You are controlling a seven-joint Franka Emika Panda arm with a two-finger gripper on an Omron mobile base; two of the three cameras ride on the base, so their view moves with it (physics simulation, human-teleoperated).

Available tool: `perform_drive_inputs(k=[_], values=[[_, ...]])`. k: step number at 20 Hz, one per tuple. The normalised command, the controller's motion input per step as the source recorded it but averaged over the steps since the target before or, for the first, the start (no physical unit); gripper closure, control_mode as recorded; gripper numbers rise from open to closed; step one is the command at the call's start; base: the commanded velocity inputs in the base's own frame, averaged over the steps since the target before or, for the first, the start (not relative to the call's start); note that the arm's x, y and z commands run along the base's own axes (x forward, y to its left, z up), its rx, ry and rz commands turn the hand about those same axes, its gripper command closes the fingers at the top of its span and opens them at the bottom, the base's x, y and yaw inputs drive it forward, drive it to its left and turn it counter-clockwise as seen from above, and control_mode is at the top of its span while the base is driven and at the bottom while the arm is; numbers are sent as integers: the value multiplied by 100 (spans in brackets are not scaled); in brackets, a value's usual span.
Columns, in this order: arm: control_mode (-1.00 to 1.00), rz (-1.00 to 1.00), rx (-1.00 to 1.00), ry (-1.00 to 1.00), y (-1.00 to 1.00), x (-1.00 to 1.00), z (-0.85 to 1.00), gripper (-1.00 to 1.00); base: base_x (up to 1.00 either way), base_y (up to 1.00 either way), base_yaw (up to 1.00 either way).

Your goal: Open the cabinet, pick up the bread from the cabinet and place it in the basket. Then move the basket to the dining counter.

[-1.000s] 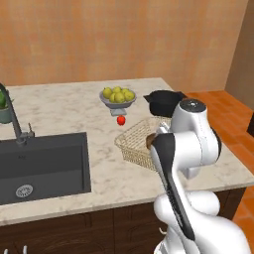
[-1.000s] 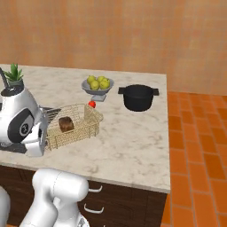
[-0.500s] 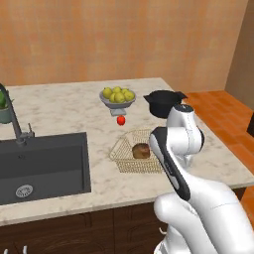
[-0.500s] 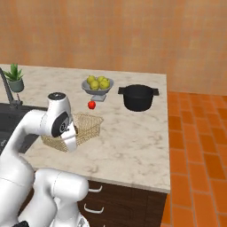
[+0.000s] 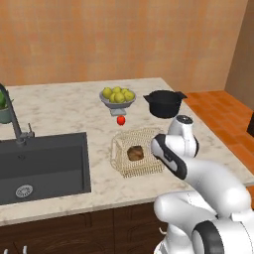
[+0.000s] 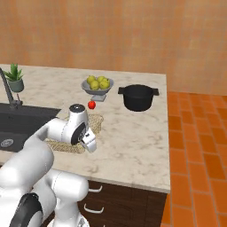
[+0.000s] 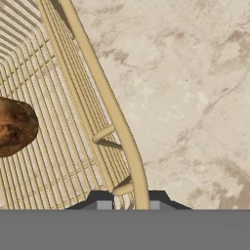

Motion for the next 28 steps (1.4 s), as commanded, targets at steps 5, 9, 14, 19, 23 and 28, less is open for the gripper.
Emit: perform_drive_inputs(k=[5,9,14,19,23,28], values=[[-100,1,-2,-13,-5,25,-49,100,0,0,0],[-100,1,0,0,-1,7,-11,100,0,0,0],[-100,0,0,5,0,5,5,-100,0,0,0],[-100,0,-1,29,0,34,26,-100,0,0,0],[-100,0,-6,41,0,21,51,-100,0,0,0],[-100,0,-3,20,-1,-46,61,-100,0,0,0]])
